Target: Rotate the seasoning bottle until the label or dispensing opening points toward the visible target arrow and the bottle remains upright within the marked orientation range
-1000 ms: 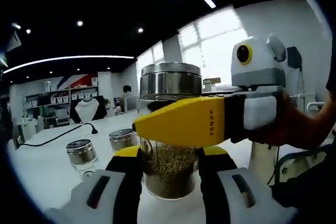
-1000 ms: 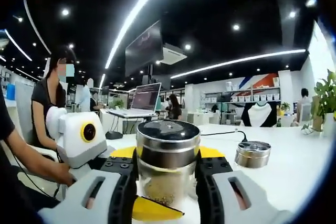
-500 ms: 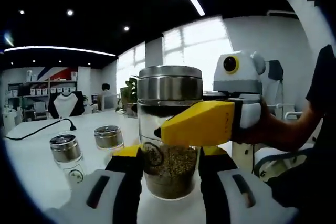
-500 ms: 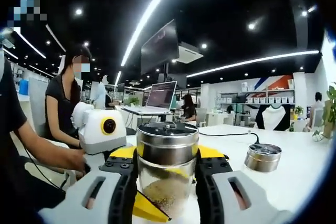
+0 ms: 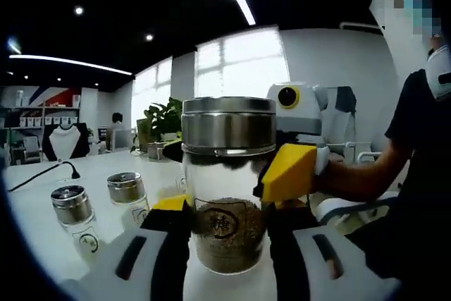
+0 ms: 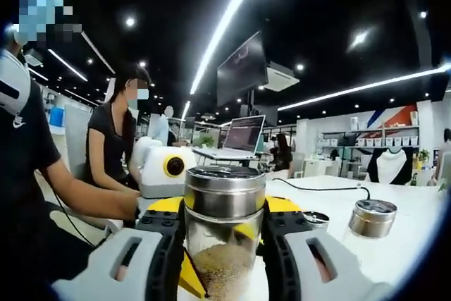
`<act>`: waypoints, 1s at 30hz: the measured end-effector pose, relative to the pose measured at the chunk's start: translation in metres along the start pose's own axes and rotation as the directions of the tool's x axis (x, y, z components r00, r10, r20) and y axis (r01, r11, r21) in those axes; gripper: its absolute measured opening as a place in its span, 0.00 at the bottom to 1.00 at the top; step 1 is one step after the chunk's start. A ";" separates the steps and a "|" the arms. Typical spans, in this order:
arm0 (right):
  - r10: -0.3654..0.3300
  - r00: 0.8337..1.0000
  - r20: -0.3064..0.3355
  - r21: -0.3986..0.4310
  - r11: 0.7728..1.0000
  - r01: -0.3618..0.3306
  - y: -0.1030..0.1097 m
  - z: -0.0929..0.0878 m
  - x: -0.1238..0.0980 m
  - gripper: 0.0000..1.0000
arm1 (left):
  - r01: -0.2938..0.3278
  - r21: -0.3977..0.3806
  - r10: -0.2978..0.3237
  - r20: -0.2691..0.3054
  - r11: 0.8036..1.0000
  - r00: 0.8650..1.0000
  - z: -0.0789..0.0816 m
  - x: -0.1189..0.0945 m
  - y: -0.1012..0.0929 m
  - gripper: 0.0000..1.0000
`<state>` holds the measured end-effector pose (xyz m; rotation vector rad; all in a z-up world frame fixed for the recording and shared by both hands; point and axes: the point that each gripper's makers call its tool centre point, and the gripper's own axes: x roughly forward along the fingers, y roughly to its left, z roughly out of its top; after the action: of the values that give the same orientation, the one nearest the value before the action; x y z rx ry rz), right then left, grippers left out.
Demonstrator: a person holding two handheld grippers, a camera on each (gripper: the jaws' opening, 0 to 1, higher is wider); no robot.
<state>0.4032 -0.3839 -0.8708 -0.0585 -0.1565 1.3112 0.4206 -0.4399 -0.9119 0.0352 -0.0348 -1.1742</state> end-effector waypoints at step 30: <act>-0.290 0.956 -0.050 0.162 0.942 0.294 -0.030 -0.011 0.004 0.40 | -0.447 0.130 0.455 -0.043 0.885 0.889 -0.005 -0.006 0.036 0.44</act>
<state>0.4347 -0.3868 -0.8773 0.0898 -0.0302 1.0215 0.4514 -0.4202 -0.9158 0.1653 -0.0446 -0.7000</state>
